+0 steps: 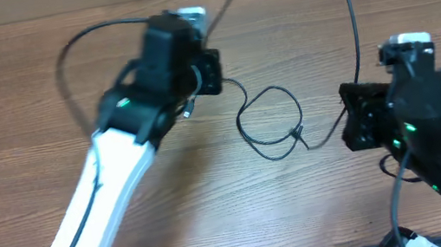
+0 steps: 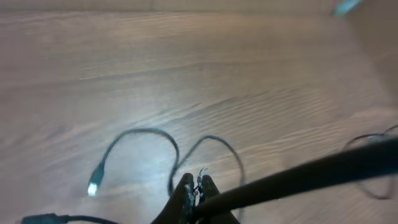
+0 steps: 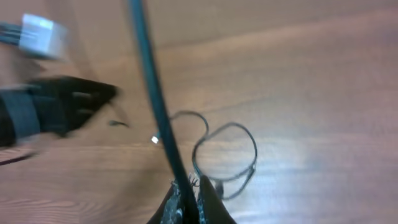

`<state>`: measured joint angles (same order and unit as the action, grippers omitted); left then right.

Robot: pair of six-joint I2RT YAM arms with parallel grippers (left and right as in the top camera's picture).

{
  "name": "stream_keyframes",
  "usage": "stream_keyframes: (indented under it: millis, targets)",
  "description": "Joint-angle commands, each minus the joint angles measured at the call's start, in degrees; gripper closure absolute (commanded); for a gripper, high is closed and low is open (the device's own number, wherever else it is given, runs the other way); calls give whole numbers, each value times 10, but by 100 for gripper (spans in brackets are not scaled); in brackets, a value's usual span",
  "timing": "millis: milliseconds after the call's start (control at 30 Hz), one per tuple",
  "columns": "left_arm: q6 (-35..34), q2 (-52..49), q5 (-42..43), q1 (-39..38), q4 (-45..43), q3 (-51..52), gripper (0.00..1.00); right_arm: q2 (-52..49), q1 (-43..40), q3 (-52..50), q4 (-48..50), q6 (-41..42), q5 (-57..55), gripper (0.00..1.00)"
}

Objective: Untangle cables

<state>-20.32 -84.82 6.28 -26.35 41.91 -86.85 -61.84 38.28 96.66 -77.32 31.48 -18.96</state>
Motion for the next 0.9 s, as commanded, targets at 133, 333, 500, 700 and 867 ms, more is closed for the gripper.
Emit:
stream_keyframes:
  millis: [133,333,500,700,867]
  targets:
    - [-241,29,68,59,94,-1,96,-75,3,-69,67,10,119,96]
    - [-277,28,160,71,111,-1,96,-143,3,-78,149,-64,277,96]
    - [-288,29,208,96,109,-1,96,-167,3,-78,161,-80,323,96]
    - [-337,29,318,142,109,-1,96,-168,3,-78,192,-108,345,96]
    - [-337,28,377,143,110,-1,96,-170,3,-78,223,-136,386,96]
